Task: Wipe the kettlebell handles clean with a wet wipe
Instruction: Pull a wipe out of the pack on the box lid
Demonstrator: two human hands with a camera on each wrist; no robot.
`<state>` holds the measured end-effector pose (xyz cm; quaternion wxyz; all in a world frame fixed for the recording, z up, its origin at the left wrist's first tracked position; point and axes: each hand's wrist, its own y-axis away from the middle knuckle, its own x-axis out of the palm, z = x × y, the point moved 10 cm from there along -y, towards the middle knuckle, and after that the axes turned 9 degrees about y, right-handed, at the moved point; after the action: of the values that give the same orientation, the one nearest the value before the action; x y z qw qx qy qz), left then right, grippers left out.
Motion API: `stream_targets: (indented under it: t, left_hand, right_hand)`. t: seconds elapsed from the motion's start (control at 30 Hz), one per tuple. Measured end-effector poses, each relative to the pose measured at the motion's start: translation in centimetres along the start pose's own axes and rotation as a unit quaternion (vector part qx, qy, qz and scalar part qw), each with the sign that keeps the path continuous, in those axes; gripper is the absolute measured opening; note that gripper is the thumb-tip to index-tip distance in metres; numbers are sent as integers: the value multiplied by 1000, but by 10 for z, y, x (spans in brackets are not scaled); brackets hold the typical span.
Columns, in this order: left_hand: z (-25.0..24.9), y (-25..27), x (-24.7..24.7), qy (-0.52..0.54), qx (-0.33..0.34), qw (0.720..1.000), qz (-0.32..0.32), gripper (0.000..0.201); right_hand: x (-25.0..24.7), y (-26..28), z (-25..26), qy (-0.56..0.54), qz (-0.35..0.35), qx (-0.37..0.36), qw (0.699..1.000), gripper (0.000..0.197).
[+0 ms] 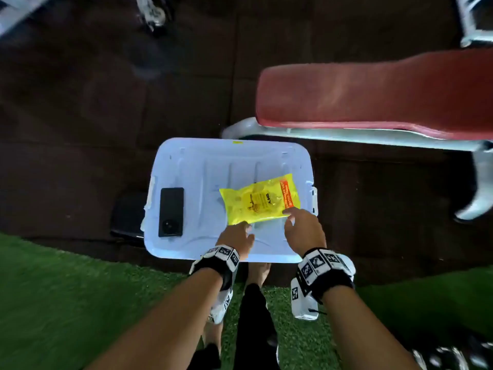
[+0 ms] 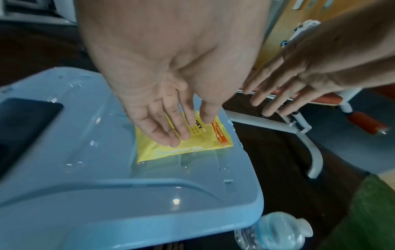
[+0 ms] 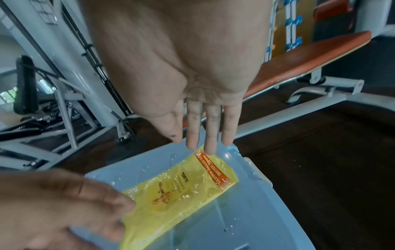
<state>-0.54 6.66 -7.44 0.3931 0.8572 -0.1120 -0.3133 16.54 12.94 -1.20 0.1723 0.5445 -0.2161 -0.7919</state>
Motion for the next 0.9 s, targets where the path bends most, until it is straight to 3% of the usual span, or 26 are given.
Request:
stream_targets:
  t: [0.1, 0.2, 0.33, 0.4, 0.5, 0.63, 0.73, 0.83, 0.9]
  left_hand:
    - [-7, -53, 4, 66, -38, 995, -57, 36]
    - [-23, -96, 15, 96, -73, 990, -73, 45]
    - [-33, -143, 30, 50, -111, 989, -87, 62]
    - [-31, -156, 34, 21, -123, 989, -84, 57]
    - [-24, -155, 28, -9, -125, 987, -103, 38]
    - [-3, -117, 3, 19, -121, 975, -187, 42]
    - [19, -94, -13, 92, -80, 965, -233, 37]
    - [41, -89, -10, 172, -80, 958, -214, 38]
    - [48, -92, -5, 181, -81, 964, -180, 36]
  right_hand:
    - [32, -52, -19, 27, 54, 12, 998, 46]
    - [50, -88, -33, 50, 83, 19, 995, 56]
    - [72, -120, -47, 77, 96, 12, 992, 63]
    - [85, -129, -53, 76, 100, 7, 992, 65]
    - [94, -136, -57, 124, 72, -9, 990, 63]
    - [100, -134, -52, 204, 28, -17, 978, 53]
    - [97, -132, -40, 195, -16, 1, 981, 37]
    - [91, -129, -13, 152, -79, -25, 985, 19]
    - [95, -129, 5, 149, -85, -56, 984, 12]
